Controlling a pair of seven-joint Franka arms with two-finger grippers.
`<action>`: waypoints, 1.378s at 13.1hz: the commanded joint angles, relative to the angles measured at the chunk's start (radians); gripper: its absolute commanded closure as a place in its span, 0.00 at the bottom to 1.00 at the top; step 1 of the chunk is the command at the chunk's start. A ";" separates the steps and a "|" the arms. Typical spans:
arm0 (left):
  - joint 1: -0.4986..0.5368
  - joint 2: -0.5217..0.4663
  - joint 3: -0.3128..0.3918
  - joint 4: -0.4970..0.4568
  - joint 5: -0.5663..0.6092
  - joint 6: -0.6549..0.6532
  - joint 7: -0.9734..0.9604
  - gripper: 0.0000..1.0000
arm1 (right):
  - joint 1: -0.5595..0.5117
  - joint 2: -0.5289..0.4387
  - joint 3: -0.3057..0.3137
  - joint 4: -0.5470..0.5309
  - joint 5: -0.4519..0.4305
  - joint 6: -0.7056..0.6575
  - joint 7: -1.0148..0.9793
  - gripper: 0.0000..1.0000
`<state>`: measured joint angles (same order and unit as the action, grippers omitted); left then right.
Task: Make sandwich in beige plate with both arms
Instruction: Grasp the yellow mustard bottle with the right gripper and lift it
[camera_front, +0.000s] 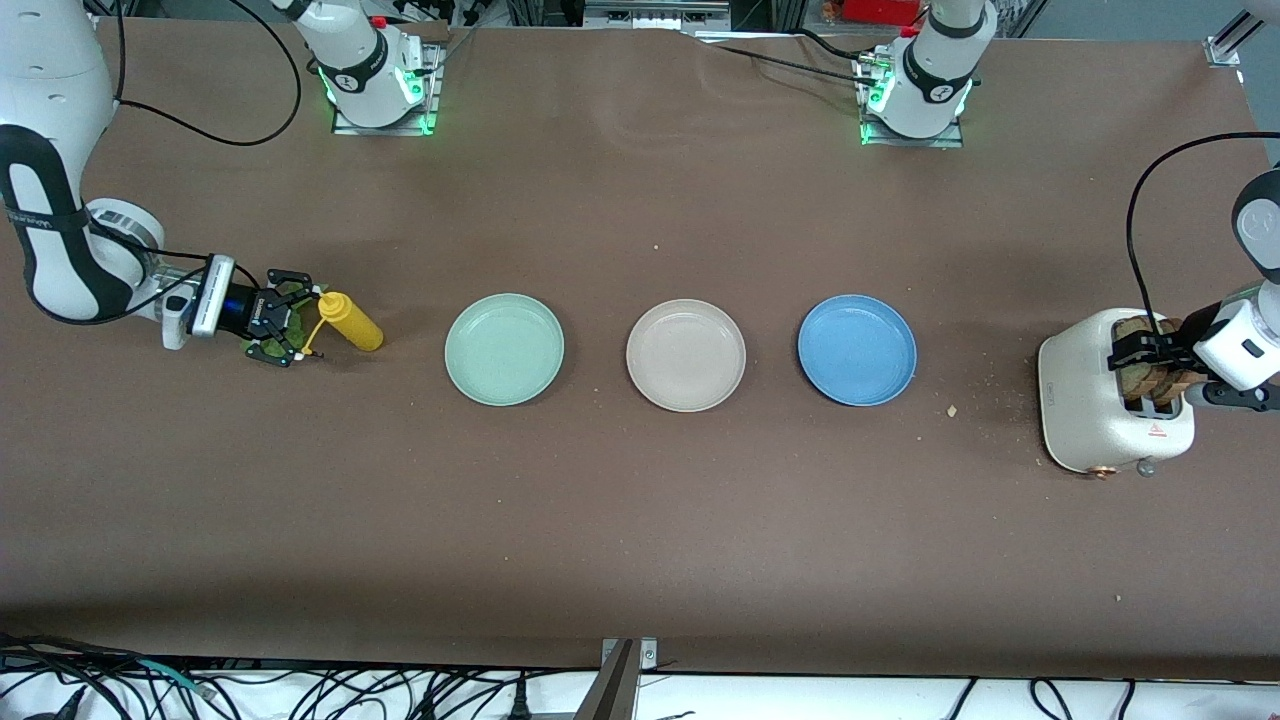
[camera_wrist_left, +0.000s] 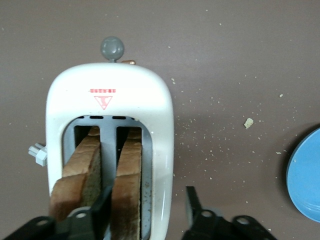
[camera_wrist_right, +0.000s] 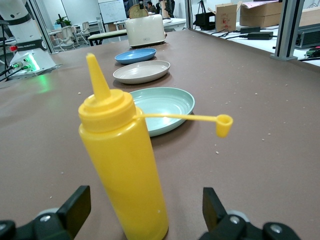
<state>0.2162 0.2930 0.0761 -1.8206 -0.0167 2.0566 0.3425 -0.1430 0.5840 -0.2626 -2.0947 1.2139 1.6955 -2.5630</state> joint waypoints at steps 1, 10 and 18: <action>0.032 -0.020 -0.009 -0.011 -0.011 0.010 0.033 0.77 | 0.006 -0.006 0.008 -0.042 0.047 -0.004 -0.052 0.01; 0.063 -0.017 -0.010 0.011 -0.051 0.000 0.090 1.00 | 0.008 0.005 0.048 -0.067 0.130 -0.002 -0.097 0.02; 0.057 -0.026 -0.036 0.199 -0.040 -0.173 0.082 1.00 | 0.055 0.007 0.057 -0.051 0.222 0.032 -0.192 0.73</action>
<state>0.2684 0.2741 0.0491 -1.6935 -0.0426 1.9506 0.4042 -0.1012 0.5951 -0.2054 -2.1477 1.4039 1.7061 -2.7123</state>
